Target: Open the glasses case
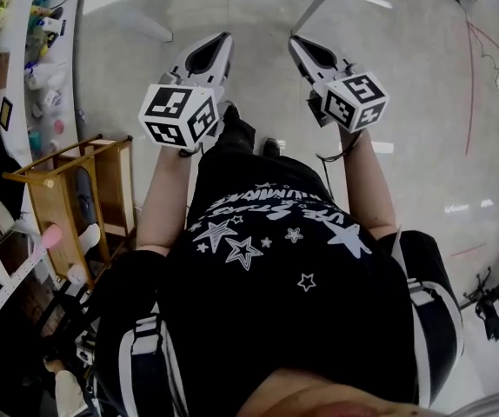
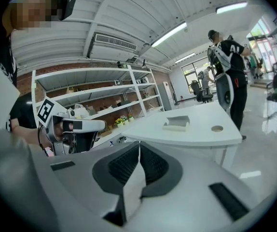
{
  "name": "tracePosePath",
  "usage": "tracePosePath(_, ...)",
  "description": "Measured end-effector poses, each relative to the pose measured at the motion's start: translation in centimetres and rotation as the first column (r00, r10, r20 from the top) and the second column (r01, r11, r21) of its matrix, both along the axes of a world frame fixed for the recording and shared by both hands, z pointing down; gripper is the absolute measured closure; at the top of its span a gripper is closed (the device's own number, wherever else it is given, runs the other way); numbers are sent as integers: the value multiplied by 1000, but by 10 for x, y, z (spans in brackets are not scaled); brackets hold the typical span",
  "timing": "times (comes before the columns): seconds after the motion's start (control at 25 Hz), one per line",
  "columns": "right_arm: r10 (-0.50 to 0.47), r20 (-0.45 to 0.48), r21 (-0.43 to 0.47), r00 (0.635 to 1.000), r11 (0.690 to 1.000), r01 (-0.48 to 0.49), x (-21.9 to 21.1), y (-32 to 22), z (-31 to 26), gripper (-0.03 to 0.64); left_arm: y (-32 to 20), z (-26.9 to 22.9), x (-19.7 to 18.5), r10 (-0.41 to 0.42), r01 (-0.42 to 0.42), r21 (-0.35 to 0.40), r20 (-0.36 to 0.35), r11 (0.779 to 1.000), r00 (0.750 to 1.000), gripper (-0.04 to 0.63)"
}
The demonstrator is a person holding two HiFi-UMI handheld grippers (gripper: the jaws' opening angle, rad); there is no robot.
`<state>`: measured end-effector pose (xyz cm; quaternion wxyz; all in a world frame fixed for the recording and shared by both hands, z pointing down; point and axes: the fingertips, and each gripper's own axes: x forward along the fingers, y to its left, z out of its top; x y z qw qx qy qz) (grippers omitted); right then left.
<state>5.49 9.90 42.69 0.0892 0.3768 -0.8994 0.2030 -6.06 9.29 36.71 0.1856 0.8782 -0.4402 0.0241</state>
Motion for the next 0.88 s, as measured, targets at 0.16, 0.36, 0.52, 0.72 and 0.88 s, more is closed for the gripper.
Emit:
tracePosePath(0.16,-1,21,8,1000,1000,1,20,30,-6,600,31,-6,21,-1,1,15,3,1000,1000,584)
tracePosePath(0.36,-22,20,51,1000,998,21,37,65,-22,601,69,-20,42,-8,8,48,3,999,1000,584)
tracePosePath(0.52,-55,4,77,998,996,55,42,94,-27,603,99,-27,50,-37,36,71,1,997,999,584)
tracePosePath(0.72,-102,-7,99,995,990,102,44,124,-28,607,137,-36,52,-83,83,107,-5,991,997,584)
tracePosePath(0.88,-127,-2,105,992,986,127,42,140,-28,607,158,-40,52,-107,107,118,-9,987,994,584)
